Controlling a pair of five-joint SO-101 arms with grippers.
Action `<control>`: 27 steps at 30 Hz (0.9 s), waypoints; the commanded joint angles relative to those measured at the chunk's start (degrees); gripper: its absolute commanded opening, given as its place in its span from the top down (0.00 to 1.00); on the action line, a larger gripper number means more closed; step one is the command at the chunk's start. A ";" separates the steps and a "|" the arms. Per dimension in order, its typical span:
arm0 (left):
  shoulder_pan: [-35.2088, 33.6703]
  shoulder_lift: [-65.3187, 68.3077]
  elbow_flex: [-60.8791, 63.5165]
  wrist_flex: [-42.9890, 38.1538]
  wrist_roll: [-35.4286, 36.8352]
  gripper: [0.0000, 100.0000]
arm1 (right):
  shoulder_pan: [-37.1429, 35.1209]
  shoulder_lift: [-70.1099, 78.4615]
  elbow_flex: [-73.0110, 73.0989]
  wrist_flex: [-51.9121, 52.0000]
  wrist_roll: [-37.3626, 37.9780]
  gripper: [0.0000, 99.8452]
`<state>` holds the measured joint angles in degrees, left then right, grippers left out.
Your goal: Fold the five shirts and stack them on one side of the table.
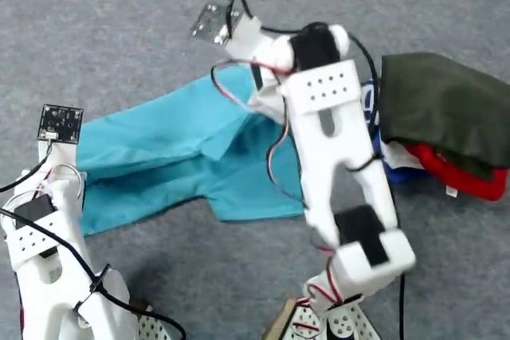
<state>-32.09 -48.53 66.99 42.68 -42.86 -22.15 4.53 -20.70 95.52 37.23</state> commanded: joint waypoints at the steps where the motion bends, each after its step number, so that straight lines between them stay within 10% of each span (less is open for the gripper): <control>1: -0.53 -1.19 -0.53 0.70 -0.35 0.98 | -1.71 -12.00 12.44 -5.10 -0.70 1.00; 27: -4.57 -1.27 -1.05 15.47 -7.03 0.98 | 2.07 -46.46 62.99 -23.12 -0.44 1.00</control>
<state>-38.42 -48.70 66.90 55.78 -48.92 -21.45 -40.48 39.43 77.23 37.23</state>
